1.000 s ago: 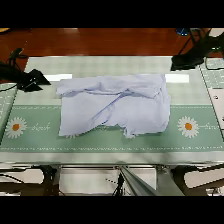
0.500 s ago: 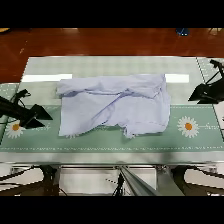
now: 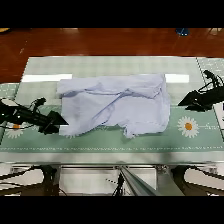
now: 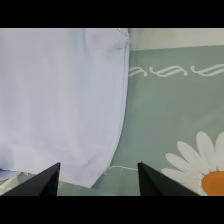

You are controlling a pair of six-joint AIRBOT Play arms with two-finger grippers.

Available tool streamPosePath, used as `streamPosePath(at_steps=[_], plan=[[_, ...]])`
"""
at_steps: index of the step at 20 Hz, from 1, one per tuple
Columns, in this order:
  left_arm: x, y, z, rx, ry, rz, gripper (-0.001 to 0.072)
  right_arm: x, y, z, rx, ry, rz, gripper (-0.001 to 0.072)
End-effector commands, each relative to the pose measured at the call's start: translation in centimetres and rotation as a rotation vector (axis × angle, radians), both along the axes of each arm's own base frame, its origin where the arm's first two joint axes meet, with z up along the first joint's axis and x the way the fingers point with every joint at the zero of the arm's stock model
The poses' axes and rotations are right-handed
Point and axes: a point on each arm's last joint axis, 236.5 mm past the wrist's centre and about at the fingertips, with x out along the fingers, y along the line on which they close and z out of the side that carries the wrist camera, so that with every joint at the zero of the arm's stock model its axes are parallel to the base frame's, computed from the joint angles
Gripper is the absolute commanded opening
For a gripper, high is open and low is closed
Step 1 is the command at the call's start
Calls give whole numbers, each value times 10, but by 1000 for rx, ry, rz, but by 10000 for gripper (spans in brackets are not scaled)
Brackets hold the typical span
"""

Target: Fold the shirts.

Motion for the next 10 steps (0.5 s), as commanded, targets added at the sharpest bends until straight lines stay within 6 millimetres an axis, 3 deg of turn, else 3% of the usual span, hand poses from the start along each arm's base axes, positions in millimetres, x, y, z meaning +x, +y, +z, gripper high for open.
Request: streamPosePath(at_steps=[1,4,7,10], plan=[[17,-24,-26,39,-36,-7,570,3,5,6,21,-29,-10,563],[14,-16,-29,64,-33,-25,27,0,-1,13,-25,-51,5,563],[7,-7,-16,11,-31,-24,28,-16,-15,5,-95,3,36,564],[14,4,3,23,-100,2,27,-28,-1,-15,-42,39,14,564]])
